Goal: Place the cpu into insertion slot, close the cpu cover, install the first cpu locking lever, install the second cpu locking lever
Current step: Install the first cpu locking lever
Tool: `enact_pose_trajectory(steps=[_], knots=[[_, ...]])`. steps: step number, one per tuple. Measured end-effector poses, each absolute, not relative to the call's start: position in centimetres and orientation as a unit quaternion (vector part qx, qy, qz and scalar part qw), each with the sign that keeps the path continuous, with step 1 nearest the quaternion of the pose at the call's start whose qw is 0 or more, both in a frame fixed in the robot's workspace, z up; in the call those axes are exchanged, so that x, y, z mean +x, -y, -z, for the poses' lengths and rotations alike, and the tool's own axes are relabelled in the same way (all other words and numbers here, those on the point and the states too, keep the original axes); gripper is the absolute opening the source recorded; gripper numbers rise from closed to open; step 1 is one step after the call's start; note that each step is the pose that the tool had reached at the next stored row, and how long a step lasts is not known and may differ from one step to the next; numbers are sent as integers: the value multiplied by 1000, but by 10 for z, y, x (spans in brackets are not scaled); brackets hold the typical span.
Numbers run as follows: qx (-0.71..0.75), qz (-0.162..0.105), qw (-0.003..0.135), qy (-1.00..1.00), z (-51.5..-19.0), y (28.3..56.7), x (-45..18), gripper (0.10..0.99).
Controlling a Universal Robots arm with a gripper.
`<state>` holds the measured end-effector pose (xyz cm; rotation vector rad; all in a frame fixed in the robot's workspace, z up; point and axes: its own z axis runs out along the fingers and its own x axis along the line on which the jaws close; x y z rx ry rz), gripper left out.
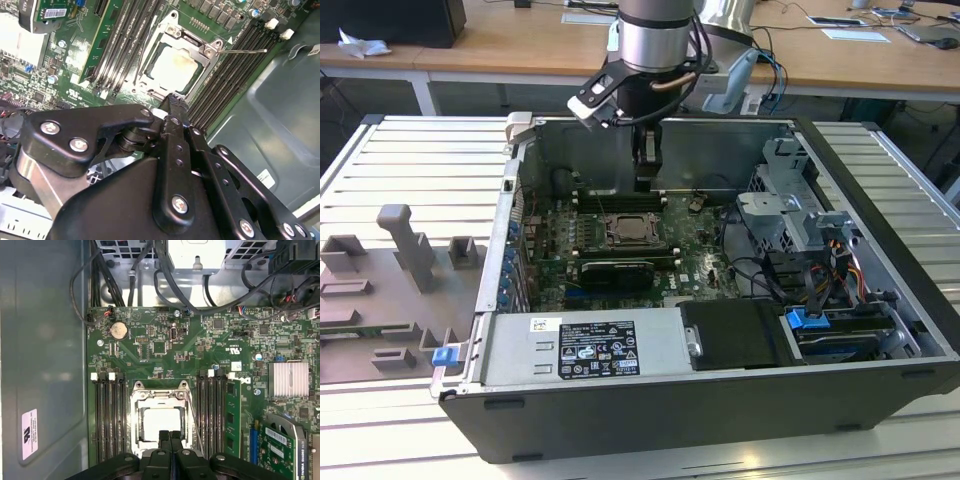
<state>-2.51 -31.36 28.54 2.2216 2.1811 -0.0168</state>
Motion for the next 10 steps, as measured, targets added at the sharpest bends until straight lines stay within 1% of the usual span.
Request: enact_pose_trajectory(steps=[3,10], knots=[[713,8,17,-701,-288,313,-25,106],[678,8,17,-735,-288,313,-25,106]])
